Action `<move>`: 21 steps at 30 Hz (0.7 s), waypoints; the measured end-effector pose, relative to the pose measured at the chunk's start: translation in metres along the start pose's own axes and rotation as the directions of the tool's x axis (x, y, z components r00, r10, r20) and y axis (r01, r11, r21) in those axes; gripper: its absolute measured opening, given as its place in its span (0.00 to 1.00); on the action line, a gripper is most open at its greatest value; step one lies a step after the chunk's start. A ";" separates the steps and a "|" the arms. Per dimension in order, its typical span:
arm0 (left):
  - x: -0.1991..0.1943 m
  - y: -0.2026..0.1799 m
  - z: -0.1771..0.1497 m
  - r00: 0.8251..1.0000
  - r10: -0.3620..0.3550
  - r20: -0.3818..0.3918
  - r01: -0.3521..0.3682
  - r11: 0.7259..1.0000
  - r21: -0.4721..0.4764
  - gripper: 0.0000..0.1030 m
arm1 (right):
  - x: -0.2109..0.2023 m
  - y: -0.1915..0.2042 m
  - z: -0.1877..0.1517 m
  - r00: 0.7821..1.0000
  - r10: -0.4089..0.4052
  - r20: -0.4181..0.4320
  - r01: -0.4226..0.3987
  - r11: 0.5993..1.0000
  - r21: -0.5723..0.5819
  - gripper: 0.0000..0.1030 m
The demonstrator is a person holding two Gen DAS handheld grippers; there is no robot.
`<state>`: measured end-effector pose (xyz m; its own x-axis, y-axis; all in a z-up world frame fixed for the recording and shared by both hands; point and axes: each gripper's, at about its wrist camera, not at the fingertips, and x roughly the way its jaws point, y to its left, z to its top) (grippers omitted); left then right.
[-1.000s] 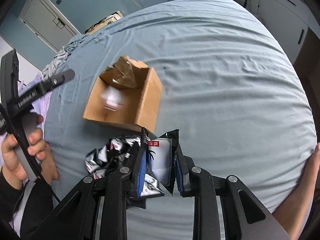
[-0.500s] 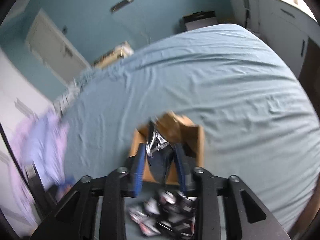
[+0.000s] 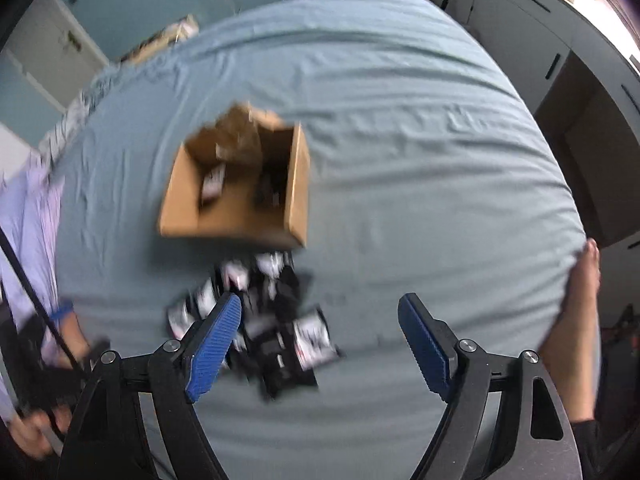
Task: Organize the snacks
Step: 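Move both open tools back over the packet pile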
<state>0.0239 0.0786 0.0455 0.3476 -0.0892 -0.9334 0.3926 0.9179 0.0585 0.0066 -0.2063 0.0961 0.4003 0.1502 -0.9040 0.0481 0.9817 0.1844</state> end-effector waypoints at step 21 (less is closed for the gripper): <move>0.037 -0.045 -0.001 0.994 0.070 -0.081 -0.057 0.986 0.154 0.99 | 0.002 0.013 -0.030 0.991 -0.099 0.086 0.107 0.989 -0.100 0.78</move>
<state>0.0181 0.0346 0.0076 0.3045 0.0071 -0.9525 0.4989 0.8507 0.1658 -0.0196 -0.1896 0.0845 0.4708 0.0418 -0.8813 -0.0011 0.9989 0.0468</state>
